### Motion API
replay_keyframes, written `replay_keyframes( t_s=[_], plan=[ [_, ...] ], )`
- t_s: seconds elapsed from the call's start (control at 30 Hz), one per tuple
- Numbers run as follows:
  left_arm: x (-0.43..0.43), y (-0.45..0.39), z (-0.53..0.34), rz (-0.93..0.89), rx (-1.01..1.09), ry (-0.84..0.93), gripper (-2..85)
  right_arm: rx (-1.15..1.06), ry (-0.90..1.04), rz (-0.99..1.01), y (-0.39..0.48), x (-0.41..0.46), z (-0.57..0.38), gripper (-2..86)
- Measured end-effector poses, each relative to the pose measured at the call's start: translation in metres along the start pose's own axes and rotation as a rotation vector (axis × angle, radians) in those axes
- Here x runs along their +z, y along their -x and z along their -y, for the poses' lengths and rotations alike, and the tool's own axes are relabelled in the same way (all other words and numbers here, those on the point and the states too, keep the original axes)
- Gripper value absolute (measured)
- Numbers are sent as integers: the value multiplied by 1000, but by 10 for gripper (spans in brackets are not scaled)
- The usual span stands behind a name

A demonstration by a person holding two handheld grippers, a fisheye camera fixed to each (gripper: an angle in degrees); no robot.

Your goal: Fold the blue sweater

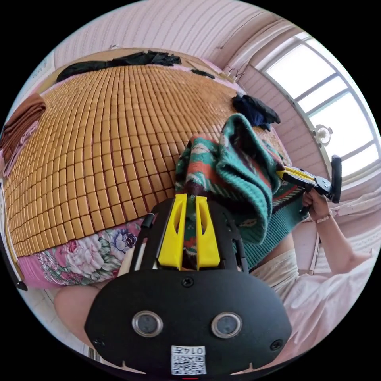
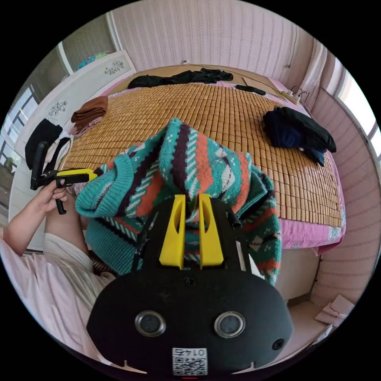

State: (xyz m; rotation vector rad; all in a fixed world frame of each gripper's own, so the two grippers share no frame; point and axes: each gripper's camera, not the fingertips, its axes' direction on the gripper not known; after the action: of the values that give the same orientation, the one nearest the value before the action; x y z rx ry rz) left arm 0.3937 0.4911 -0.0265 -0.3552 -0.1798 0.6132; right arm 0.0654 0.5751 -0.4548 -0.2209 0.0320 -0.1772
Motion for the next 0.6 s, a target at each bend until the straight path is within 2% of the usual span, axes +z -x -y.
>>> replay_keyframes(
  t_s=[0.2,0.33,0.6],
  plan=[
    [-150,-26,2,-193,35,-292,-8,98,-407,104,-28,-131,-44,35],
    [-228,-38,6,-185,39,-415,-10,113,-685,143,-40,-232,-78,31],
    [-449,-42,-38,-140,9,-818,-10,18,-899,237,-27,-335,-116,28]
  ],
)
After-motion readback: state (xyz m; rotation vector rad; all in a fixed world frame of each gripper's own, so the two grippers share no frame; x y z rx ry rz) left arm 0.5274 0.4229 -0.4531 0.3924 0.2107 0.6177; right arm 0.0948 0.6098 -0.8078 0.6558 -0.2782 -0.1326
